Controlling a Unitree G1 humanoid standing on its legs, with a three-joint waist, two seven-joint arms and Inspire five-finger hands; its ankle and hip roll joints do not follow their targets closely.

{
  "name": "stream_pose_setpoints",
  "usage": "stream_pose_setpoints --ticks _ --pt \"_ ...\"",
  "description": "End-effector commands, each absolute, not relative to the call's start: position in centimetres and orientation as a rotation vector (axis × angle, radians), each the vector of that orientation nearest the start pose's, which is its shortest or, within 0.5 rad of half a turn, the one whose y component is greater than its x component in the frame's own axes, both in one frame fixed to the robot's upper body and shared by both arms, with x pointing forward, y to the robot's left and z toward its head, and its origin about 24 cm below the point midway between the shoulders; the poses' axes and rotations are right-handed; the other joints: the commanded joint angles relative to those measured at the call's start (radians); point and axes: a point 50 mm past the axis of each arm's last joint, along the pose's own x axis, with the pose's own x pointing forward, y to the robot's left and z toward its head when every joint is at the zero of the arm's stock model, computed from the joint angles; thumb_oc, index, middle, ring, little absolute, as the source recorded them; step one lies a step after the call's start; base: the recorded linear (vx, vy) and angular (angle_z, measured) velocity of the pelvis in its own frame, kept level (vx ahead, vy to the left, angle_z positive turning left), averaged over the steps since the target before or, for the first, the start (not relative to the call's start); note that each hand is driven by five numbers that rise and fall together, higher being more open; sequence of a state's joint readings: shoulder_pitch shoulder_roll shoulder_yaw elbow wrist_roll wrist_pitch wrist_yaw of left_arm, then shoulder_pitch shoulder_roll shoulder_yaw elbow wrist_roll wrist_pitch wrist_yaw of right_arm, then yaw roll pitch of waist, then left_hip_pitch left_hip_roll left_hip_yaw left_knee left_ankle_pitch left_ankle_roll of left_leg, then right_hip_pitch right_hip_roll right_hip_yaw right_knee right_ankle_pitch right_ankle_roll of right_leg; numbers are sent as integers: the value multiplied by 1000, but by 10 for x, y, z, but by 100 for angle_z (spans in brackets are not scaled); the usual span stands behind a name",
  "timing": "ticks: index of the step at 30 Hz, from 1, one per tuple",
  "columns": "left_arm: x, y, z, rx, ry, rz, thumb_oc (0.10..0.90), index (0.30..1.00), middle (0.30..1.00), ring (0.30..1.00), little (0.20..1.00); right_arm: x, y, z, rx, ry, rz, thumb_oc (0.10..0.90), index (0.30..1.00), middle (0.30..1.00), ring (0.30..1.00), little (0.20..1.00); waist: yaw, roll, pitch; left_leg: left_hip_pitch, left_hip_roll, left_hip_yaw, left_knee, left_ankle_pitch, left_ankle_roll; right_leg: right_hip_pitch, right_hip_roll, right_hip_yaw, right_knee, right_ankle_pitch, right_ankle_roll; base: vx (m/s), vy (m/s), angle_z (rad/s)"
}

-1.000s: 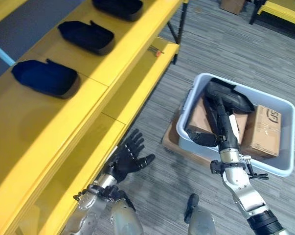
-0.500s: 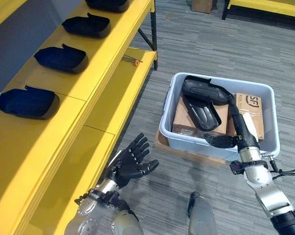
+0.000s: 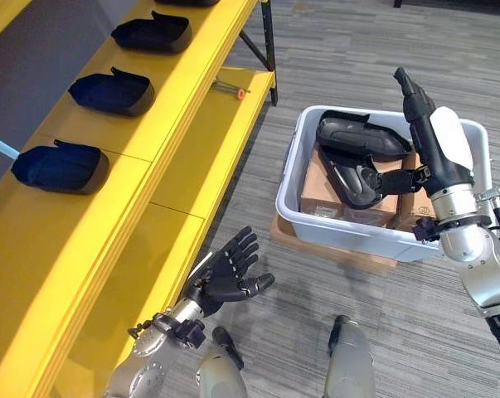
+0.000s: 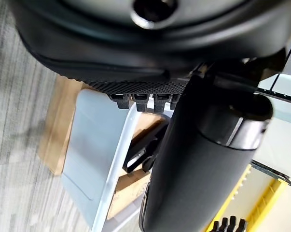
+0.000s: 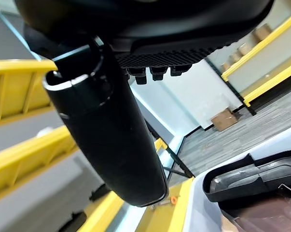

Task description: Move parts from the plastic box to the shelf.

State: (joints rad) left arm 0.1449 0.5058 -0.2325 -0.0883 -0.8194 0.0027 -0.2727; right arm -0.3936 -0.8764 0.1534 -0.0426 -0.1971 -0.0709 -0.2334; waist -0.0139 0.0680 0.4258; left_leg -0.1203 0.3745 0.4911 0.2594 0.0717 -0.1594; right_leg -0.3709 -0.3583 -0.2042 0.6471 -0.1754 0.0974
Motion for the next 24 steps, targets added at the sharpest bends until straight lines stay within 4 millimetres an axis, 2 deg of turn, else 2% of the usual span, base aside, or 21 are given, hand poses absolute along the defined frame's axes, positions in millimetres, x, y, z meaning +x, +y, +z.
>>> stream_pose_setpoints --ticks 1,3,4,5,7,8,9,10,11,12,13,14,17,18,24 --pt "220 175 74 -319 -27 -545 900 1000 1000 1000 1000 286 -205 270 -1055 -899 -108 900 1000 1000 1000 1000 23 -22 -36 61 24 -125 78 -177 47 68 -32 -62 41 -83 -2 122 -224 13" --pt "223 176 76 -322 -27 -537 900 1000 1000 1000 1000 288 -201 271 -1110 -909 -74 900 1000 1000 1000 1000 18 -23 -54 86 34 -97 89 -157 45 88 -19 -86 24 -94 -22 53 -191 8" --pt "225 175 75 -326 -17 -525 900 1000 1000 1000 1000 289 -201 271 -1122 -901 -67 900 1000 1000 1000 1000 14 -23 -64 90 52 -81 114 -110 29 108 -3 -106 -8 -96 -39 41 -218 3" --pt "229 168 76 -303 -10 -548 900 1000 1000 1000 1000 292 -200 269 -1123 -881 -57 900 1000 1000 1000 1000 6 -25 -62 48 95 -80 215 -21 -3 146 35 -129 -64 -101 -74 41 -225 8" --pt "232 163 76 -289 -12 -569 900 1000 1000 1000 1000 294 -199 269 -1121 -880 -59 900 1000 1000 1000 1000 -1 -20 -57 9 101 -77 252 -11 -7 171 63 -144 -93 -104 -89 49 -121 26" --pt "232 162 76 -288 -12 -573 900 1000 1000 1000 1000 295 -197 269 -1118 -883 -54 900 1000 1000 1000 1000 2 -16 -53 -9 79 -82 242 -6 -4 179 78 -138 -103 -104 -89 59 3 37" --pt "234 160 77 -304 -14 -573 900 1000 1000 1000 1000 299 -191 269 -1131 -898 -33 900 1000 1000 1000 1000 11 4 -43 -38 26 -82 168 31 19 192 109 -135 -134 -84 -90 125 93 41" --pt "233 159 78 -318 -17 -576 900 1000 1000 1000 1000 300 -185 269 -1135 -904 -7 900 1000 1000 1000 1000 25 19 -40 -54 -13 -92 76 62 17 216 134 -130 -165 -79 -82 111 101 27" --pt "233 159 78 -320 -18 -576 900 1000 1000 1000 1000 301 -184 269 -1134 -905 -4 900 1000 1000 1000 1000 26 20 -39 -55 -18 -93 62 69 16 220 137 -130 -171 -78 -82 284 249 -10" --pt "229 156 79 -343 -33 -597 900 1000 1000 1000 1000 300 -177 265 -1162 -914 33 900 1000 1000 1000 1000 49 37 -36 -95 -51 -155 -62 140 4 246 162 -116 -183 -81 -77 307 254 -47" --pt "225 158 78 -342 -27 -588 900 1000 1000 1000 1000 301 -177 259 -1173 -905 45 900 1000 1000 1000 1000 59 34 -36 -92 -53 -190 -74 138 8 249 156 -104 -156 -97 -76 370 289 -73" --pt "223 160 76 -326 -21 -585 900 1000 1000 1000 1000 302 -179 256 -1161 -884 42 900 1000 1000 1000 1000 61 30 -41 -84 -44 -179 -81 124 15 253 158 -106 -147 -97 -82 196 117 -61" --pt "225 162 74 -319 -13 -567 900 1000 1000 1000 1000 303 -181 253 -1126 -864 56 900 1000 1000 1000 1000 50 13 -48 -37 -58 -152 -103 84 21 285 161 -115 -161 -99 -83 214 127 -35" --pt "228 161 74 -329 -8 -555 900 1000 1000 1000 1000 303 -183 249 -1136 -849 50 900 1000 1000 1000 1000 49 4 -58 -3 -75 -147 -119 36 33 301 152 -122 -186 -87 -74 154 82 -13" --pt "234 158 76 -320 -37 -580 900 1000 1000 1000 1000 304 -185 254 -1168 -854 31 900 1000 1000 1000 1000 46 -2 -45 32 -122 -150 -135 -23 49 284 142 -128 -217 -55 -55 53 81 -6"
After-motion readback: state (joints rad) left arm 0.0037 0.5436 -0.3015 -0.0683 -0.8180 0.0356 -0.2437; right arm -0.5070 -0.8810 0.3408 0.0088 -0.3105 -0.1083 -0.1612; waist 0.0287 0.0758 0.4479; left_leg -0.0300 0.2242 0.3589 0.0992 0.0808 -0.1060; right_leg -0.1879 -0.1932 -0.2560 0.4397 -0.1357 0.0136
